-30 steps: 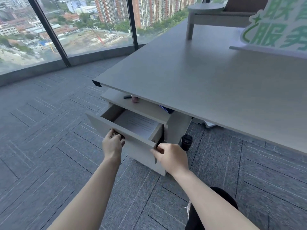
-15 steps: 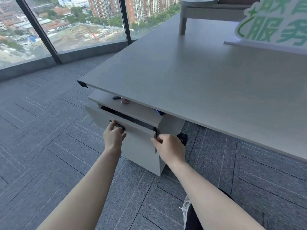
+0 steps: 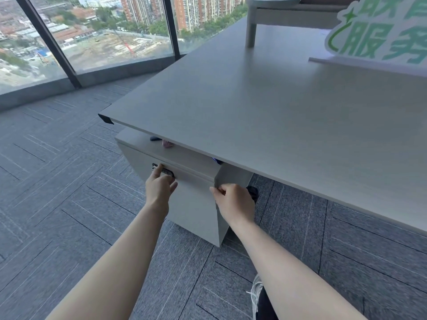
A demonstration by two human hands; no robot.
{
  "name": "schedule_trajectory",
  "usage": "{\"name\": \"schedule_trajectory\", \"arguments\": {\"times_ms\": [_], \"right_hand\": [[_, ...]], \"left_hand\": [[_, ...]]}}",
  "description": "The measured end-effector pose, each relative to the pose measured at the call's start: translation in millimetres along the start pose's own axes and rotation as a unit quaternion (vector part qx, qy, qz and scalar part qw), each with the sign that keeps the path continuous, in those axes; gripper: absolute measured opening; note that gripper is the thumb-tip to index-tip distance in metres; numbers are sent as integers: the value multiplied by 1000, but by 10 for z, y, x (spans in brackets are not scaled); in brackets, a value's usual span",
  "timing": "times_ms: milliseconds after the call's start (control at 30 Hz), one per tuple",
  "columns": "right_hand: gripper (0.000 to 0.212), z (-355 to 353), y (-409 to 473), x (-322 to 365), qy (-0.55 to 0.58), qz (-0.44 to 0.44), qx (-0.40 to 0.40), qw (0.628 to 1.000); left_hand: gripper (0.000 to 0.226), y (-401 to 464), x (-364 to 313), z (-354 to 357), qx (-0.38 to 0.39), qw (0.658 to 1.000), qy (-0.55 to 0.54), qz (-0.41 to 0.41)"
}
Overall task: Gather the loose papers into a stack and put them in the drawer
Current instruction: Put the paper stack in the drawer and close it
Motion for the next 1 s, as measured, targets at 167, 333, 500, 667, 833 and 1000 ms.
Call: {"name": "schedule_trajectory", "arguments": {"times_ms": [167,333,500,667,833,1000], "right_hand": [[54,-1,16,-12,-3,3,2,1000],[51,12,47,-32,-3,-2,7,1000],[50,11,51,-23,-3,-2,6,1000],[51,16,57,-27,-4,-6,5,1000],[50,10,73,-58,-1,-2,11,1000],[49,-150,20,-87,6,0,-8,1000]], "left_hand": [[68,117,72,-5,1,1000,-9,4],[69,199,116,-7,3,1000,-12,4],[70,220,121,-5,11,1000,-16,4],[69,206,115,20,13,1000,-13,7],[70,161,109,32,17,1000,-8,10],[67,-53,-6,103,11,1000,-19,5]]}}
Point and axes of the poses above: each hand's wrist, its own y-axis towards the middle knuckle, its own z-axis out of the palm, x = y × z, the point moved 4 cm from there along y, towards the middle knuckle, and after that the axes turned 3 degrees about y, right-handed, at the moved point
